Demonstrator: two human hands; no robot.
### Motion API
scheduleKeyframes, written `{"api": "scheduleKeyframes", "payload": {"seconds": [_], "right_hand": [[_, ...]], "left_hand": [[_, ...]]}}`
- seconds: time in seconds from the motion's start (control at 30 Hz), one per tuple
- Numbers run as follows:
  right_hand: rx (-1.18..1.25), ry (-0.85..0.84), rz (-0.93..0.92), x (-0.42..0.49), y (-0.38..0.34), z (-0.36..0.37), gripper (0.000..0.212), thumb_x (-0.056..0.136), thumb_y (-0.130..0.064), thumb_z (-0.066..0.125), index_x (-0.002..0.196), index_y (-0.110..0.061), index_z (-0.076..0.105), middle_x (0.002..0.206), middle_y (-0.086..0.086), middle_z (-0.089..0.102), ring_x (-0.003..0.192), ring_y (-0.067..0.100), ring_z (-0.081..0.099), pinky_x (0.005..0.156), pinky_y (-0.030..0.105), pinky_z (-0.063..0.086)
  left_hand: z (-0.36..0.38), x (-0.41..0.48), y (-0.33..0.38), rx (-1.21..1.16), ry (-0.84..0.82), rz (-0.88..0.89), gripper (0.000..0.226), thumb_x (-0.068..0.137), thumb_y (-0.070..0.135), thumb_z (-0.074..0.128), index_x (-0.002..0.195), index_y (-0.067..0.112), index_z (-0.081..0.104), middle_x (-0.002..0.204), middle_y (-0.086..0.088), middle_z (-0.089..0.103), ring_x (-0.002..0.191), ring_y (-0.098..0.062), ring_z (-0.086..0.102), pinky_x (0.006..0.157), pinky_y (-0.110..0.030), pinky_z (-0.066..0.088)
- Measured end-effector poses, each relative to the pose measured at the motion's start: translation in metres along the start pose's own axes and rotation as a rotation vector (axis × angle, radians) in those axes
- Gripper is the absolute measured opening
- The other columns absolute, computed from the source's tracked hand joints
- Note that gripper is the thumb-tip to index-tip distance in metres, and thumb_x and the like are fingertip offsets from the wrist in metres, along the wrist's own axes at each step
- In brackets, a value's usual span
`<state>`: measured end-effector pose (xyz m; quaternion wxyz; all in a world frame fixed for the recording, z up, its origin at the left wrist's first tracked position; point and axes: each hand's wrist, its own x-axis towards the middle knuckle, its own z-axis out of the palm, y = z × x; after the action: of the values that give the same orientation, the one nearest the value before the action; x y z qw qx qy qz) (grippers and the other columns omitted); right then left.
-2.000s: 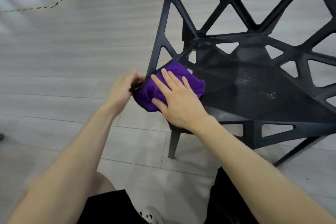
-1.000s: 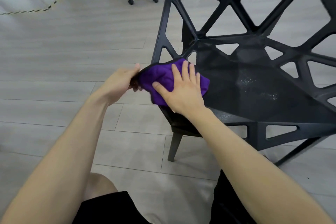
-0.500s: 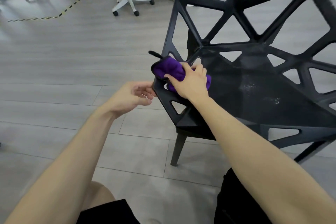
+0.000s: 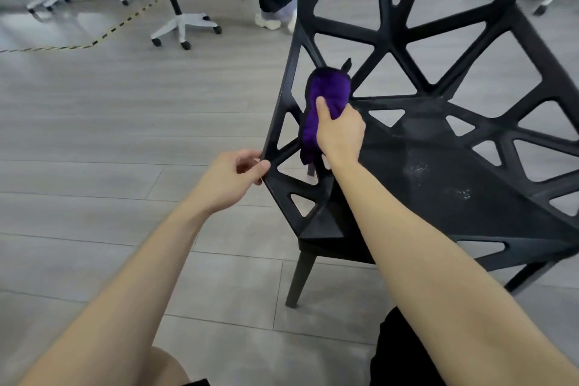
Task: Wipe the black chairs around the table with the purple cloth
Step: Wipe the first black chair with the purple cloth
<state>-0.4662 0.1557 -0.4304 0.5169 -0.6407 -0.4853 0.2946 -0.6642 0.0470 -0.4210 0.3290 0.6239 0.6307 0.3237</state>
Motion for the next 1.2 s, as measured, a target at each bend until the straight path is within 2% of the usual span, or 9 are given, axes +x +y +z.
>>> {"api": "scheduleKeyframes", "payload": {"seconds": [0.1,0.2,0.37,0.5,0.57,0.73,1.0,1.1,1.2], "right_hand": [[0.229,0.080,0.001,0.018,-0.027,0.010,0.062,0.102,-0.058,0.061,0.139,-0.009,0.057,0.131,0.008,0.070,0.123,0.029,0.065,0.107,0.036,0.049],[-0.023,-0.193,-0.202,0.006,-0.034,0.043,0.066,0.100,-0.055,0.059,0.151,-0.015,0.047,0.143,0.010,0.061,0.133,0.033,0.056,0.117,0.050,0.042],[-0.191,-0.501,-0.498,-0.043,0.028,0.027,0.077,0.101,-0.019,0.064,0.169,-0.025,0.027,0.175,0.009,0.023,0.163,0.030,0.015,0.133,0.052,0.007],[0.021,-0.346,-0.263,-0.009,-0.012,0.035,0.047,0.105,-0.019,0.056,0.151,-0.024,0.048,0.142,0.006,0.064,0.130,0.031,0.060,0.106,0.041,0.048],[0.053,-0.270,-0.245,-0.010,-0.025,0.042,0.031,0.107,-0.031,0.056,0.136,-0.021,0.056,0.122,0.002,0.071,0.113,0.027,0.065,0.101,0.044,0.051],[-0.169,-0.637,-0.591,-0.052,0.036,-0.006,0.086,0.090,0.004,0.061,0.167,-0.029,0.038,0.176,0.002,0.027,0.165,0.017,0.016,0.135,0.049,0.012],[0.054,-0.331,-0.269,-0.015,-0.011,-0.042,0.069,0.080,0.004,0.046,0.138,-0.026,0.067,0.119,-0.003,0.075,0.115,0.020,0.065,0.102,0.031,0.052],[0.081,-0.241,-0.256,0.017,-0.029,-0.023,0.063,0.089,-0.003,0.052,0.147,-0.025,0.060,0.140,0.000,0.065,0.133,0.022,0.057,0.118,0.043,0.045],[-0.050,-0.455,-0.443,0.013,-0.022,0.018,0.068,0.099,-0.017,0.064,0.161,-0.036,0.044,0.171,0.001,0.033,0.156,0.026,0.032,0.127,0.043,0.033]], "left_hand": [[0.006,0.006,0.003,0.011,0.009,0.045,0.036,0.104,0.012,0.067,0.115,0.046,0.067,0.085,-0.002,0.071,0.085,-0.029,0.070,0.082,-0.038,0.054],[0.005,0.012,-0.004,0.031,0.021,0.034,0.041,0.101,0.009,0.069,0.110,0.049,0.072,0.077,0.007,0.062,0.076,-0.022,0.061,0.078,-0.035,0.049],[0.002,0.016,-0.011,-0.002,0.054,0.014,0.020,0.087,0.028,0.074,0.091,0.009,0.070,0.073,-0.004,0.054,0.070,-0.021,0.050,0.073,-0.035,0.039],[0.000,0.008,-0.006,-0.053,0.012,0.057,0.039,0.101,0.009,0.071,0.116,0.044,0.076,0.079,0.001,0.054,0.072,-0.017,0.053,0.078,-0.032,0.045],[0.000,0.009,-0.007,-0.045,0.021,0.050,0.039,0.102,0.009,0.070,0.120,0.043,0.075,0.081,0.003,0.057,0.073,-0.015,0.055,0.079,-0.029,0.047],[-0.011,0.014,-0.009,-0.011,-0.051,0.049,0.014,0.097,0.008,0.078,0.112,0.009,0.079,0.099,-0.016,0.078,0.086,-0.012,0.067,0.086,-0.029,0.055],[-0.018,0.025,0.012,0.174,-0.114,-0.088,0.032,0.092,0.013,0.084,0.112,0.036,0.074,0.088,0.000,0.080,0.084,-0.023,0.075,0.085,-0.041,0.056],[-0.017,0.040,0.032,0.388,-0.138,-0.130,0.036,0.085,0.011,0.087,0.108,0.031,0.068,0.088,0.004,0.079,0.081,-0.019,0.074,0.076,-0.035,0.053],[-0.022,0.051,0.034,0.293,-0.229,-0.148,0.056,0.080,-0.004,0.087,0.126,0.021,0.068,0.102,-0.002,0.079,0.090,-0.027,0.076,0.086,-0.044,0.062]]}}
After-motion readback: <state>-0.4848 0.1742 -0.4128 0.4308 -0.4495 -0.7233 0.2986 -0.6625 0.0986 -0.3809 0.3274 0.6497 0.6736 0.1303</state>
